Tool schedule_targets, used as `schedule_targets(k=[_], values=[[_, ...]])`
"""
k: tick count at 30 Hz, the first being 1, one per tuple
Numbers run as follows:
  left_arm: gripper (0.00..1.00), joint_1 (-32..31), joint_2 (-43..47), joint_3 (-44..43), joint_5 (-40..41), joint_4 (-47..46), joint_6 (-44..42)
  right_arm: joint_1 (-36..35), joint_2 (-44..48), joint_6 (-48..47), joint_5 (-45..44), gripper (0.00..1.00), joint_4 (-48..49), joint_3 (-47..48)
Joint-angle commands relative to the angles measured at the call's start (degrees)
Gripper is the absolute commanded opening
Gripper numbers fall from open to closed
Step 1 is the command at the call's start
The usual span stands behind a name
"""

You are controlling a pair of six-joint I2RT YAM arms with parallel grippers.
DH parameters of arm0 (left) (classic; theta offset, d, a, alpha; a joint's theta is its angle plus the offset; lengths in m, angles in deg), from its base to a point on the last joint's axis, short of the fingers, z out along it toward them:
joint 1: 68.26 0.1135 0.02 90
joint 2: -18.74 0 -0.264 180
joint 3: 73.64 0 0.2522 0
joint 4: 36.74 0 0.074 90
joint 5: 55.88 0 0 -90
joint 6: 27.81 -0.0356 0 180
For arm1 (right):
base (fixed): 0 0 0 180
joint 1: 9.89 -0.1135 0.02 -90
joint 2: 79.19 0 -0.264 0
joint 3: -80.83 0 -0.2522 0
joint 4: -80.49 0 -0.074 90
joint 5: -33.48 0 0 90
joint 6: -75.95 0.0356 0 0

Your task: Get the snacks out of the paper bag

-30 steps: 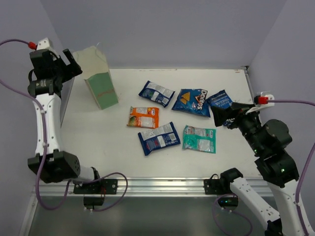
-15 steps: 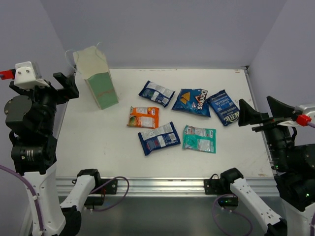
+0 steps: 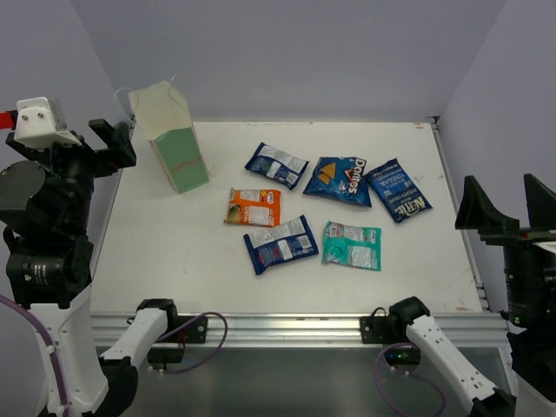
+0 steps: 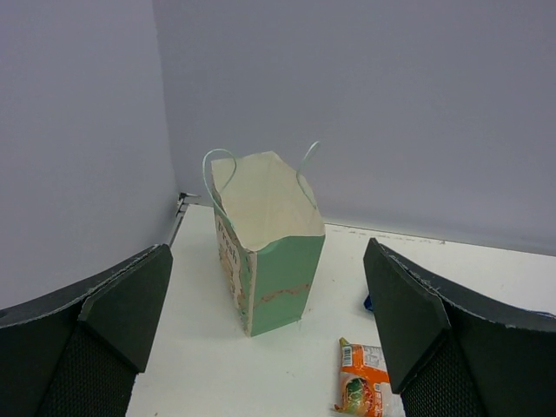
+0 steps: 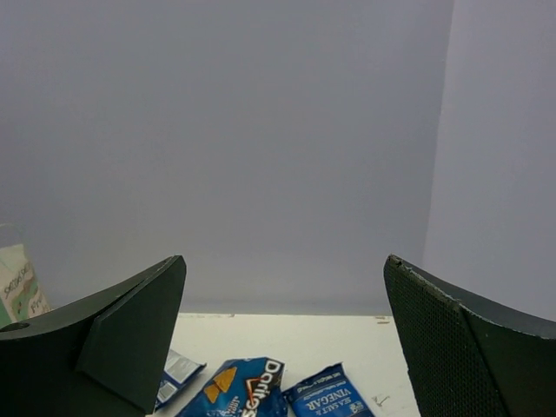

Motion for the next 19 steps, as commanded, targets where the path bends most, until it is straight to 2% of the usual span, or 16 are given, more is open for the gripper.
schedule_targets(k=[1, 19], values=[[1.0, -2.03, -0.5, -2.41, 0.63, -0.1, -1.57, -0.04, 0.48, -1.65, -1.88, 0.99, 1.46, 0.81], [1.0, -2.93, -1.91, -1.71, 0.02, -1.07, -1.74, -0.04, 2.68, -1.12, -1.45, 0.99, 3.03, -1.29]])
